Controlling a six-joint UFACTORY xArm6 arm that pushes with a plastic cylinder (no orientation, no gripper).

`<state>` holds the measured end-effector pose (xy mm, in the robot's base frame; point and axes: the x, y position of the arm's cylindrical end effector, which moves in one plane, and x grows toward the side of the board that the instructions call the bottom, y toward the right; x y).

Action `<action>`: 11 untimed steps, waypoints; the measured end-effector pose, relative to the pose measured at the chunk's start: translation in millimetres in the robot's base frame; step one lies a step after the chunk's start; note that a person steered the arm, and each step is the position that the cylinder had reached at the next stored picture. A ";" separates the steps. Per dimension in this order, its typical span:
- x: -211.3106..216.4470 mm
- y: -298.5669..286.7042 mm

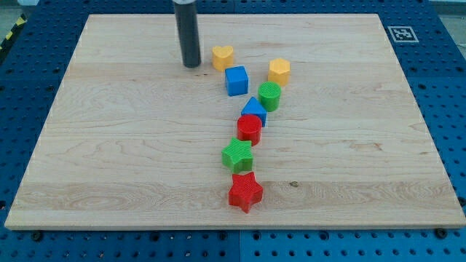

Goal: Point your arm to blue cube

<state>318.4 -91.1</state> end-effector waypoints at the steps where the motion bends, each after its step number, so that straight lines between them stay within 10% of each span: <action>1: -54.9 0.5; 6: -21.4 123.1; 11: 13.3 116.5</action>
